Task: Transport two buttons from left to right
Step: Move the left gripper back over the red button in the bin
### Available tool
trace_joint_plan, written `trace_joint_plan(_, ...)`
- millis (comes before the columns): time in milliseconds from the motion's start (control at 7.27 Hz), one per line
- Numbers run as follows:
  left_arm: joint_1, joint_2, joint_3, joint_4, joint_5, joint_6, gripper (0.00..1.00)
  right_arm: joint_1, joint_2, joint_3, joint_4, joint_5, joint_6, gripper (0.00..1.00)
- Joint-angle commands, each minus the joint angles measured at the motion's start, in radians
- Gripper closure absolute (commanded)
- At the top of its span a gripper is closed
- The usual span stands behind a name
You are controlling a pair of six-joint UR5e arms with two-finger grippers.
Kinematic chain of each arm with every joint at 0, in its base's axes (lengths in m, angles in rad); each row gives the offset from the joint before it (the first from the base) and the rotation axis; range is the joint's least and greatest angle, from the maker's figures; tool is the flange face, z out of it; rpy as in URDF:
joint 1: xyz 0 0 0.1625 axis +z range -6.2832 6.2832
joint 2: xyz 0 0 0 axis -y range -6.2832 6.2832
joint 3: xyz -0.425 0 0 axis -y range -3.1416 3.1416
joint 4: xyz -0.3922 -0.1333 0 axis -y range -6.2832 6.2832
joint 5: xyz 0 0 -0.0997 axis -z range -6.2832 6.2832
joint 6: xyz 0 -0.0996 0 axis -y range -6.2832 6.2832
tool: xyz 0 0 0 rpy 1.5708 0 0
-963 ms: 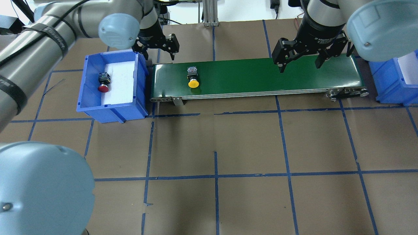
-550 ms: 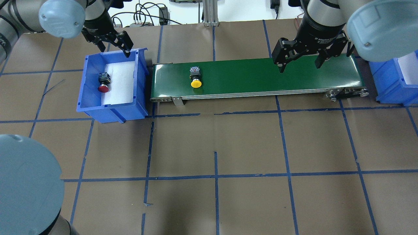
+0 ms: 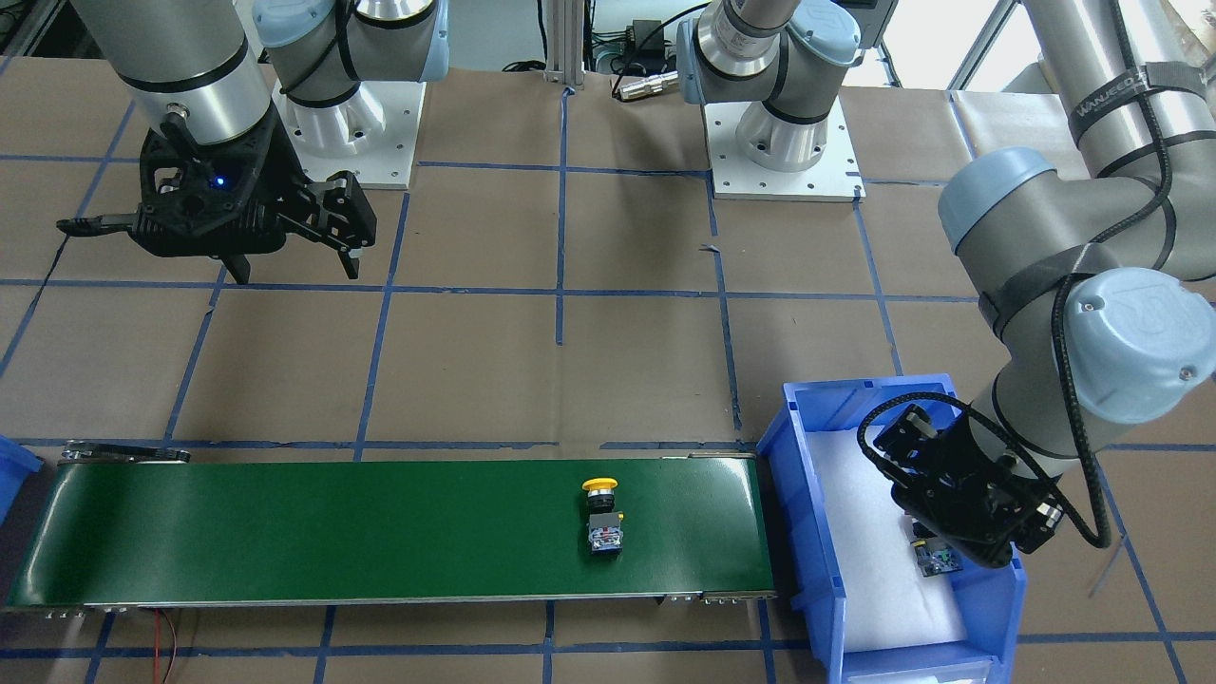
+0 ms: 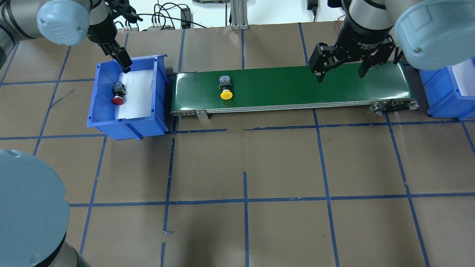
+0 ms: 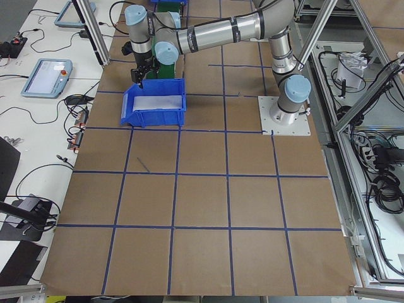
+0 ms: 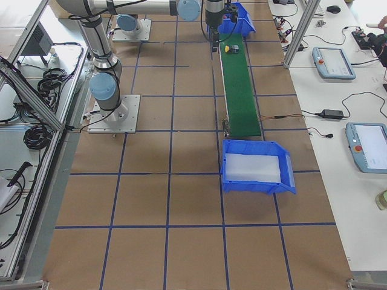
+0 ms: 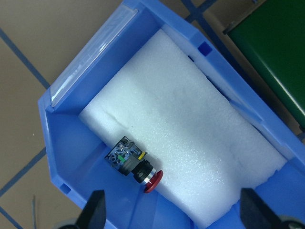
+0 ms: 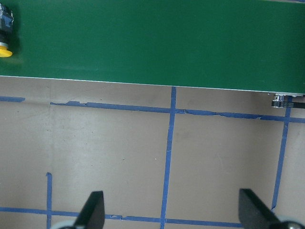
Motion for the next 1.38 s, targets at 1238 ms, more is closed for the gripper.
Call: trace_joint_plan(1238, 0.006, 0.025, -0.001, -0.109, -0.100, 0.052, 0.00, 0.000, -0.003, 0.015, 0.000, -0.004, 0.000, 0.00)
